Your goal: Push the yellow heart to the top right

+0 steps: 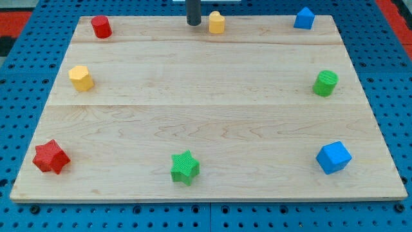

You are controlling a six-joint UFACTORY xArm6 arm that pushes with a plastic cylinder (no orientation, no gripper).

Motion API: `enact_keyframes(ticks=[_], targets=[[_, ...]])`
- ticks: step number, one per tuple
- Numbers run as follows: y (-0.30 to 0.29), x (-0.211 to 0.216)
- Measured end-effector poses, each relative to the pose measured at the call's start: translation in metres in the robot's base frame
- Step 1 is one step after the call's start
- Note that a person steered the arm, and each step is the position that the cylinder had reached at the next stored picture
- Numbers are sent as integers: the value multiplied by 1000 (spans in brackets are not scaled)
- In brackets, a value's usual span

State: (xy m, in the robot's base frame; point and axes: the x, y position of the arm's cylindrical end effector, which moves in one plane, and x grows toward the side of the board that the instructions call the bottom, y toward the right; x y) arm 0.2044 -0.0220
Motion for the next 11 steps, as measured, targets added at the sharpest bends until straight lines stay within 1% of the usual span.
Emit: enact_keyframes(ticks=[7, 10, 11], targets=[[149, 1], [197, 1], [181, 1]])
